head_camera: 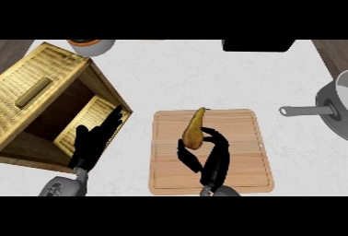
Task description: Pick the pear from the cutting board and place it in the pot
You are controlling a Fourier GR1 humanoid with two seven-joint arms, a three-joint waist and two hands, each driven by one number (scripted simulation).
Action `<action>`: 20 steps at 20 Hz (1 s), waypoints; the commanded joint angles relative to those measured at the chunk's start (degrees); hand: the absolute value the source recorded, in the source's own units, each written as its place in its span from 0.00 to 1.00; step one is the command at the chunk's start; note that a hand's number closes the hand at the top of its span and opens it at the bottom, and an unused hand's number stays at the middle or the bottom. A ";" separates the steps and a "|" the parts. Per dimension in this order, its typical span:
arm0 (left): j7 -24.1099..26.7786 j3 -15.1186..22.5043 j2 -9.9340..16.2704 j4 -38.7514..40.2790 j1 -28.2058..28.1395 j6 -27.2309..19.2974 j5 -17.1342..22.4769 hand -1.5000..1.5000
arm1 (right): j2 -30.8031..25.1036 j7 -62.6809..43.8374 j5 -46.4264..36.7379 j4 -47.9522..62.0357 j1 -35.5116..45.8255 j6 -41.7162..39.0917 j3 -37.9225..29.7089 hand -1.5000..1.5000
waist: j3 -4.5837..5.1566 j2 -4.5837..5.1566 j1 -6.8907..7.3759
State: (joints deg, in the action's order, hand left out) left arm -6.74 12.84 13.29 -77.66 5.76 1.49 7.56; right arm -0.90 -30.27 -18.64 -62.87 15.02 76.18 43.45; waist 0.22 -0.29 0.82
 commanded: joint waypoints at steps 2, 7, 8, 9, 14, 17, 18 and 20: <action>1.86 -1.43 0.53 1.55 0.27 1.68 -0.67 0.50 | 0.86 10.66 12.28 1.25 1.87 3.23 0.33 1.00 | -0.40 0.67 0.30; 1.26 -4.04 1.68 1.40 -1.62 0.16 0.73 0.50 | -17.23 13.70 13.40 -19.88 -14.80 0.21 -2.93 1.00 | -0.71 -0.40 -4.52; 1.50 -3.08 0.63 1.47 -3.10 -0.76 0.07 0.50 | -19.45 13.65 13.69 -20.33 -16.02 0.17 -4.11 1.00 | -0.83 -0.83 -5.92; 0.83 -3.66 0.67 1.19 -3.36 -0.88 0.74 0.50 | -21.78 13.39 14.38 -20.64 -16.07 -0.16 -6.32 1.00 | -0.98 -1.19 -6.95; 1.45 -4.47 1.48 0.34 -4.68 -0.96 0.84 0.50 | -31.43 18.49 17.91 -29.60 -24.42 -2.39 -12.20 1.00 | -0.99 -1.38 -7.72; 0.78 -3.77 0.83 -0.30 -4.16 -0.71 0.86 0.50 | -33.96 22.82 21.73 -35.65 -28.34 -4.55 -16.75 1.00 | -0.93 -1.15 -6.86; 0.09 -4.15 0.25 0.01 -3.91 -1.38 1.23 0.50 | -35.80 24.01 21.83 -36.64 -30.72 -5.33 -17.32 1.00 | -0.92 -1.30 -7.86; 0.96 -4.65 2.21 -1.90 -5.65 0.61 1.91 0.50 | -39.07 26.27 24.62 -36.82 -34.90 -8.25 -21.24 1.00 | -0.79 -1.08 -5.97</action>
State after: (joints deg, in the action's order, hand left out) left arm -5.86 8.38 14.82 -78.21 1.32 1.25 8.95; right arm -34.47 -8.38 2.28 -96.08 -13.53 72.33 27.66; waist -0.65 -1.45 -5.84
